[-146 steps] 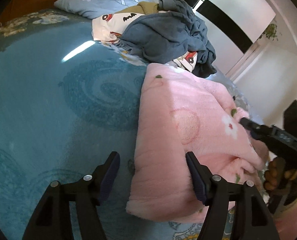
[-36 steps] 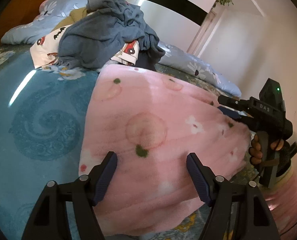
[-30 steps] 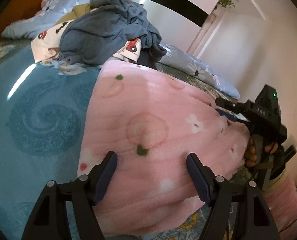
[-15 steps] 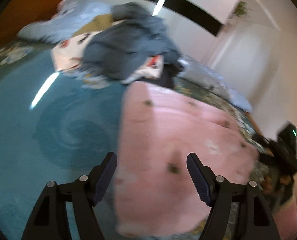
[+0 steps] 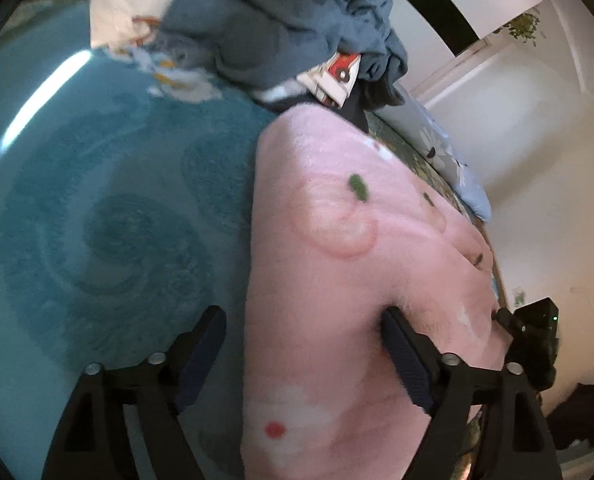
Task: Fold clothes
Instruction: 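Grasp the folded fleece with both grippers and lift it off the bed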
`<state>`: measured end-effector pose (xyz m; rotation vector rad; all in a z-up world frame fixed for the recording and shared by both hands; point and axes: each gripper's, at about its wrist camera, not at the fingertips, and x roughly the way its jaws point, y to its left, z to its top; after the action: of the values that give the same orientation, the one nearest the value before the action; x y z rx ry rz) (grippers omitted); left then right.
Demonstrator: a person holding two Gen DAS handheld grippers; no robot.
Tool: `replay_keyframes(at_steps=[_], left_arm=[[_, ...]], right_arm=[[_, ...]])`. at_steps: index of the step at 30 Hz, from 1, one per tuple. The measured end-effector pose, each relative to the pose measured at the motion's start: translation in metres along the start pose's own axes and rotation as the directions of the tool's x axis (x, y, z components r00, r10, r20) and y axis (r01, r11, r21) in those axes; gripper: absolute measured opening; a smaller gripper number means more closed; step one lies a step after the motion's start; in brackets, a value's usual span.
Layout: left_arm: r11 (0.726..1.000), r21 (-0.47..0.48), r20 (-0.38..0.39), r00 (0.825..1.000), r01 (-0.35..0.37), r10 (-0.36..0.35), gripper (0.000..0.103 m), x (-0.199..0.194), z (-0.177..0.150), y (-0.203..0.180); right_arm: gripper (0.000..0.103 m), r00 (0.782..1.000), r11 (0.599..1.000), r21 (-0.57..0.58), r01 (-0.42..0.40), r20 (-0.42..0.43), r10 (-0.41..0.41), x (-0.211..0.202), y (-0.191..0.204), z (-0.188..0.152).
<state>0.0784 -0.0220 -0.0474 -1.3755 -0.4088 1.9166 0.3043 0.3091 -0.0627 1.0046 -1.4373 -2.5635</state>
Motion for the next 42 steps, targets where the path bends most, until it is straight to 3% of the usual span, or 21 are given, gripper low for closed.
replay_keyframes(at_steps=[3,11,20,22,25,31,35,38,42], left_arm=[[0.998,0.004,0.009,0.998,0.057,-0.057,0.089,0.000,-0.004,0.006],[0.997,0.054,0.045,0.998,0.046,-0.049,0.089,-0.002,-0.013,0.002],[0.993,0.088,0.012,0.997,0.081,-0.083,0.086,0.009,-0.008,-0.012],[0.992,0.113,0.008,0.998,0.063,-0.064,0.083,0.012,-0.008,-0.018],[0.988,0.151,0.014,1.000,0.026,-0.028,0.070,0.013,-0.012,-0.024],[0.966,0.257,0.080,0.997,-0.031,0.010,0.042,0.004,-0.023,-0.037],[0.940,0.340,0.135,0.991,-0.025,-0.023,0.034,-0.013,-0.029,-0.046],[0.937,0.348,0.154,0.985,0.014,-0.072,0.032,-0.027,-0.027,-0.039],[0.938,0.347,0.236,0.966,0.013,-0.101,0.031,-0.059,-0.019,-0.026]], right_arm=[[0.098,1.000,0.999,-0.047,0.016,-0.005,-0.016,0.003,0.004,-0.004],[0.098,0.992,0.983,-0.133,0.123,0.001,-0.124,0.015,0.013,-0.010],[0.098,0.994,0.991,-0.082,0.107,0.022,-0.106,0.020,0.019,-0.003],[0.091,0.994,0.991,-0.077,0.108,0.017,-0.107,0.024,0.020,0.000],[0.074,0.992,0.990,-0.058,0.129,0.012,-0.128,0.028,0.019,0.002],[0.052,0.986,0.983,-0.083,0.164,0.019,-0.163,0.024,0.035,0.002],[0.046,0.983,0.972,-0.145,0.182,0.050,-0.177,0.021,0.071,0.008],[0.046,0.981,0.954,-0.228,0.193,0.061,-0.184,0.025,0.107,0.010],[0.045,0.981,0.925,-0.327,0.193,0.057,-0.184,0.041,0.158,0.010]])
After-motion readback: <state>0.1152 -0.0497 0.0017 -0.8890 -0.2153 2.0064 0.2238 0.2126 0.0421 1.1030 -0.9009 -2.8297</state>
